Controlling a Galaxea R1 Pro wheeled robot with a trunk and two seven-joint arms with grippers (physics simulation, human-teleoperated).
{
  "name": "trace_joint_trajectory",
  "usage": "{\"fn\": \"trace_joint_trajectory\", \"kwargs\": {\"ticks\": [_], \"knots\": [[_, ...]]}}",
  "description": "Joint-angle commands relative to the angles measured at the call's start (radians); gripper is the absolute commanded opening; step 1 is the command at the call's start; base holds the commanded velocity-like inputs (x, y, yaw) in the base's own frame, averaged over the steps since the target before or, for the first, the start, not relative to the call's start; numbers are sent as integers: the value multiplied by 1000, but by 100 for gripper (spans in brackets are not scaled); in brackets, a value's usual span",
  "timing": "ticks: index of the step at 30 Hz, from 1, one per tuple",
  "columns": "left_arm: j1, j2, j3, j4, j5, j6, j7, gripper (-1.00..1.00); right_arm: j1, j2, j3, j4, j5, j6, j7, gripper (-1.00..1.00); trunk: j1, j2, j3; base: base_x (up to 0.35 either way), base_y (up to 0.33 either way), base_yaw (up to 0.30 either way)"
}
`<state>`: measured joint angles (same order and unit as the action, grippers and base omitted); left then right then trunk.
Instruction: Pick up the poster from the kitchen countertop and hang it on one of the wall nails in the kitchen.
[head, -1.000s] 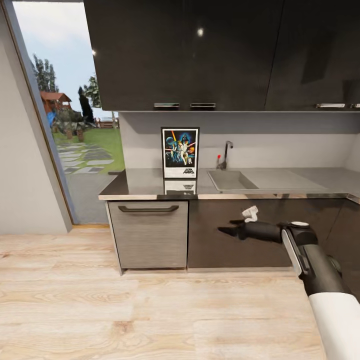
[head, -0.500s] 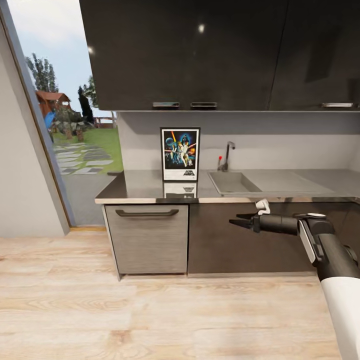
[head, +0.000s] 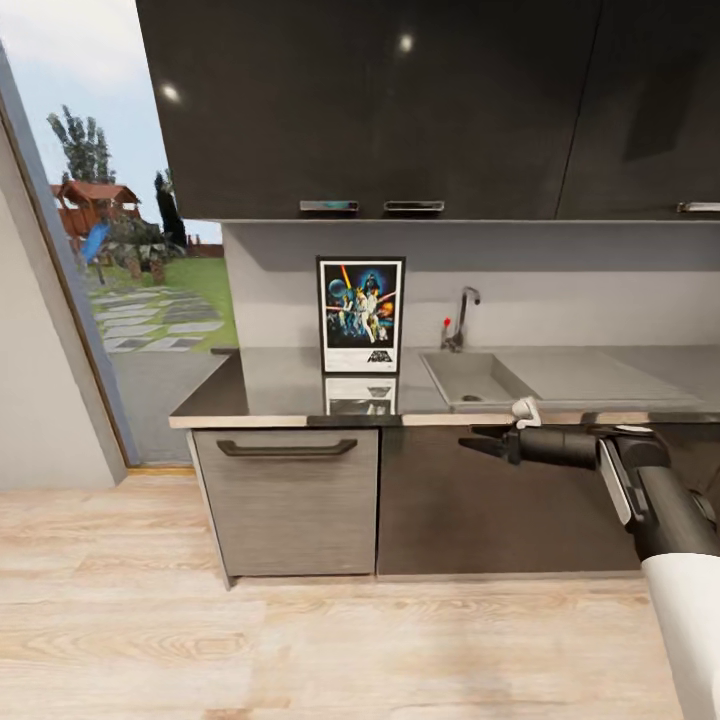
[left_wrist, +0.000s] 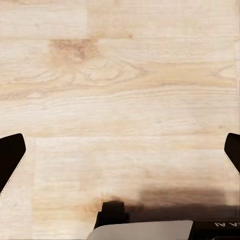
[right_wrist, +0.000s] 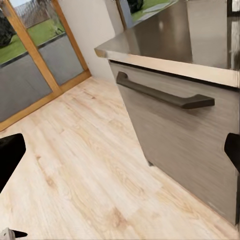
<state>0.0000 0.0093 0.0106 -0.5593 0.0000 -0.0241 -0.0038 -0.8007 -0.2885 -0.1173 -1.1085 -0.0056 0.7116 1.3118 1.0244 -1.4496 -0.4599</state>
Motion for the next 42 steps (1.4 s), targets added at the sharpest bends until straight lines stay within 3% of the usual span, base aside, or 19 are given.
{"fn": "trace_joint_trajectory", "kwargs": {"ticks": [1,17,30,42], "knots": [[0,0,1,-1,0,-2,0,100,-1,0,-1,0,-1,9,3,100,1,0,-1,334,0,0],[0,0,1,-1,0,-1,0,100,-2,1,-1,-1,-1,10,4,100,1,0,-1,334,0,0],[0,0,2,-1,0,0,1,100,-131,24,13,45,6,13,-3,100,1,0,-1,334,0,0],[0,0,2,-1,0,-1,1,100,-142,40,23,62,1,-58,4,100,1,0,-1,334,0,0]]}}
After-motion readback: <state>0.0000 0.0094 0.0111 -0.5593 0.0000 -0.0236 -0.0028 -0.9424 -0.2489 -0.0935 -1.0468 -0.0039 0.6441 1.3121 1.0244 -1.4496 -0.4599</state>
